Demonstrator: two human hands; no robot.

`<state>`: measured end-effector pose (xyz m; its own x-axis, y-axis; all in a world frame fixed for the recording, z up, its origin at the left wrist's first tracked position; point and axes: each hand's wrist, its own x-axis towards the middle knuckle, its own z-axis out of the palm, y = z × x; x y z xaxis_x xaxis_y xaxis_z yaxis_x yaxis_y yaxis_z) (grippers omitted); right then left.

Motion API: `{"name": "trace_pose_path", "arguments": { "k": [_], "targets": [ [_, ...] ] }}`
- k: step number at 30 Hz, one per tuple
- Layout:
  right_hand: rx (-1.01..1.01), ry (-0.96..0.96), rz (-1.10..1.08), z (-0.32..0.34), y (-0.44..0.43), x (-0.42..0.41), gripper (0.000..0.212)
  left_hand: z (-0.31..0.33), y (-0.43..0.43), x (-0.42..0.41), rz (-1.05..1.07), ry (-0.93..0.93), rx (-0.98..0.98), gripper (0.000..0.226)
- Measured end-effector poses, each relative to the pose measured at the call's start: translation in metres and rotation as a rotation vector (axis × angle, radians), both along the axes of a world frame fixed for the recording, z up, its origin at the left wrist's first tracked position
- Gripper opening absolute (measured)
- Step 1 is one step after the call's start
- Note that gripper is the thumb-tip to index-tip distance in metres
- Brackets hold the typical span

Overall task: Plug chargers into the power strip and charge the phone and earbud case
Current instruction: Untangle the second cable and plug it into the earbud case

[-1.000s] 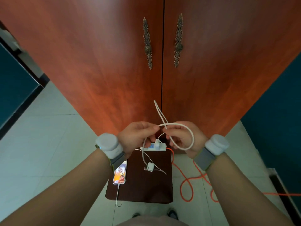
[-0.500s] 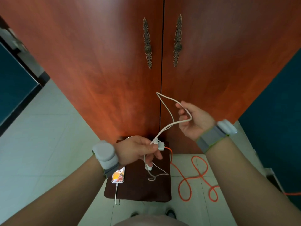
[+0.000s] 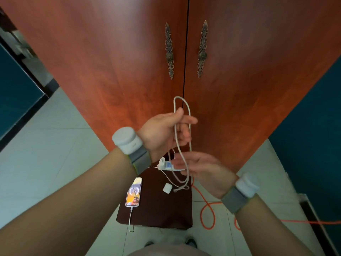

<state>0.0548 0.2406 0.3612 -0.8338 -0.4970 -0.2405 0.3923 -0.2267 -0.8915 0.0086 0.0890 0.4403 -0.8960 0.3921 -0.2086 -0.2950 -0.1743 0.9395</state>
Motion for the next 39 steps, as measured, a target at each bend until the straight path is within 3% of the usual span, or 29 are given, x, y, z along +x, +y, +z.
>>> {"name": "trace_pose_path", "arguments": {
  "k": [4,6,12,21,24,29,35,39],
  "targets": [
    [0.291,0.181,-0.032,-0.005,-0.003,0.011,0.016,0.012,0.012,-0.013,0.021,0.003,-0.018,0.038],
    [0.332,0.184,-0.102,-0.001,0.001,0.01,0.025,0.018,0.016,-0.019,0.008,0.005,-0.029,0.036],
    [0.041,0.166,-0.291,0.035,0.017,-0.001,0.028,0.011,0.014,-0.024,-0.083,-0.048,-0.104,0.049],
    [-0.344,0.066,-0.327,0.085,0.031,-0.032,0.031,-0.031,0.009,0.005,-0.357,-0.17,-0.097,0.074],
    [-0.359,0.035,-0.368,0.089,0.034,-0.041,0.031,-0.043,0.009,0.017,-0.438,-0.153,-0.117,0.054],
    [-0.439,-0.023,-0.467,0.089,0.051,-0.053,0.032,-0.061,-0.004,0.022,-0.376,-0.031,-0.31,0.011],
    [-0.428,-0.038,-0.652,0.082,0.089,-0.061,0.035,-0.065,-0.034,0.019,-0.275,0.037,-0.53,0.021],
    [-0.306,-0.095,-0.637,0.061,0.093,-0.064,0.032,-0.054,-0.029,0.016,-0.227,0.018,-0.414,0.029]
  ]
}}
